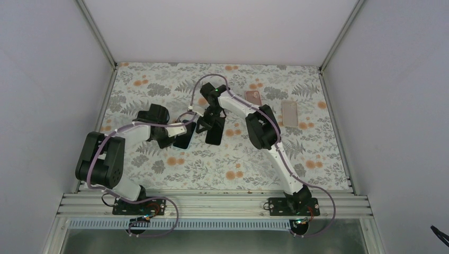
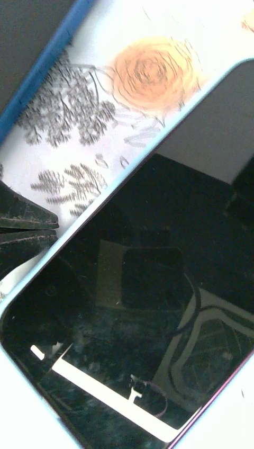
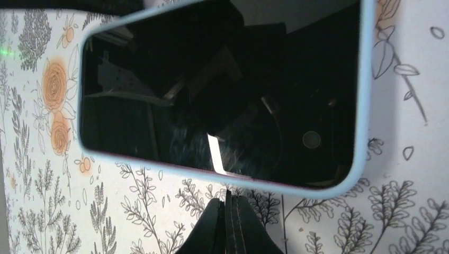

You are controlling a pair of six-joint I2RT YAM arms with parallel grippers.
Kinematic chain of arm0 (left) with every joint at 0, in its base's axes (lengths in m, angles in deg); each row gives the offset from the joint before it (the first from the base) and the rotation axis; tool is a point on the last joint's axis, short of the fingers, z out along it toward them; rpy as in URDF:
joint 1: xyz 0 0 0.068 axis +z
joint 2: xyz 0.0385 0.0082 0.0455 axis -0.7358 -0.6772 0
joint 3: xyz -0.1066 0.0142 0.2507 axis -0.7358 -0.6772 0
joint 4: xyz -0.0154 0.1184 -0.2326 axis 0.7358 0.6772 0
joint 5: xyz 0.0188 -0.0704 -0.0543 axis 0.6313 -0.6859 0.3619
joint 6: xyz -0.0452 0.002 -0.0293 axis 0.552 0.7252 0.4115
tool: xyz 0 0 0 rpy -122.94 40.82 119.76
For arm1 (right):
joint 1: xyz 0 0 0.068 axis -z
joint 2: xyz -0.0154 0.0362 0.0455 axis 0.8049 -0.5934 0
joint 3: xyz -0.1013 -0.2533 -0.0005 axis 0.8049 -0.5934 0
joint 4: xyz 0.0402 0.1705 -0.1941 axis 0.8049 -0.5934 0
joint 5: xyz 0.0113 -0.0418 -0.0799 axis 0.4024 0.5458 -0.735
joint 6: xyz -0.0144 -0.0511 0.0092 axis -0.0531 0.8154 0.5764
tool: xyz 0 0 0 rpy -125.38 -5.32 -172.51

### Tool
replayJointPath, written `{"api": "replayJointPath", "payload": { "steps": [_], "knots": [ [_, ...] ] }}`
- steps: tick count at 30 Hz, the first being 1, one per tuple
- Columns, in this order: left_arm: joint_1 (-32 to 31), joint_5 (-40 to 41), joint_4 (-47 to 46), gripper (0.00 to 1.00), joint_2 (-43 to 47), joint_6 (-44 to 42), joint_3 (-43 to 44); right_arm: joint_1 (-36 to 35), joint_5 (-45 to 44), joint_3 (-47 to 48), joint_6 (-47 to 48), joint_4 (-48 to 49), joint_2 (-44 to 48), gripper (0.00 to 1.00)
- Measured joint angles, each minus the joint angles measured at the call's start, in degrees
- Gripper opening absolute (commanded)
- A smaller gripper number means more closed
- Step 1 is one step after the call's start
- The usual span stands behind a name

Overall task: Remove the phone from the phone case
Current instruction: Adjust the phone at the center of the board.

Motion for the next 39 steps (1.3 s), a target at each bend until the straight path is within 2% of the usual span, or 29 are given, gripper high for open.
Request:
{"api": "replayJointPath", "payload": {
  "steps": [6,14,18,22,23,25,27,29,31,32,36,39],
  "knots": [
    [-2.6,-5.3,2.5,0.02,0.0,-0.2,0.0,0.1,0.3,2.1,-0.9,-0.5,-1.2,0.03],
    [-13.7,-12.1,1.7,0.02,-5.2,2.4,3.5,1.2,-2.5,4.3,-0.7,-0.9,-2.1,0.04],
    [-16.2,-14.7,-0.8,0.02,-7.3,2.7,4.7,1.2,-5.6,1.2,-0.2,0.9,0.2,0.06],
    [-16.2,-15.3,-0.5,0.03,-6.9,2.6,4.7,1.3,-12.1,-5.0,1.1,2.8,5.1,0.14],
    [-16.2,-15.2,0.6,0.12,-6.4,2.6,4.6,1.6,-13.2,-6.2,1.4,3.1,6.1,0.2],
    [-16.2,-15.0,3.9,0.49,-4.2,2.5,4.3,2.4,-15.1,-8.6,2.0,3.9,8.4,0.42],
    [-16.2,-15.0,8.1,0.74,-0.2,2.3,4.6,3.5,-16.1,-11.7,3.7,4.4,11.8,0.53],
    [-16.2,-15.0,12.6,0.98,4.0,2.3,5.9,4.2,-17.0,-15.0,5.0,5.3,15.8,0.71],
    [-16.0,-14.8,16.6,1.0,8.9,2.2,7.8,4.6,-17.8,-17.9,5.6,6.2,20.1,0.96],
    [-15.6,-14.7,18.2,1.0,11.5,1.9,8.6,4.5,-18.1,-19.1,6.0,6.4,22.1,0.99],
    [-10.3,-13.4,22.2,1.0,21.4,0.4,10.6,1.3,-18.3,-21.7,7.0,7.4,27.1,1.0],
    [-4.5,-9.9,21.2,1.0,24.2,0.2,11.5,-2.9,-18.4,-24.6,7.2,8.0,27.6,1.0]
  ]
}}
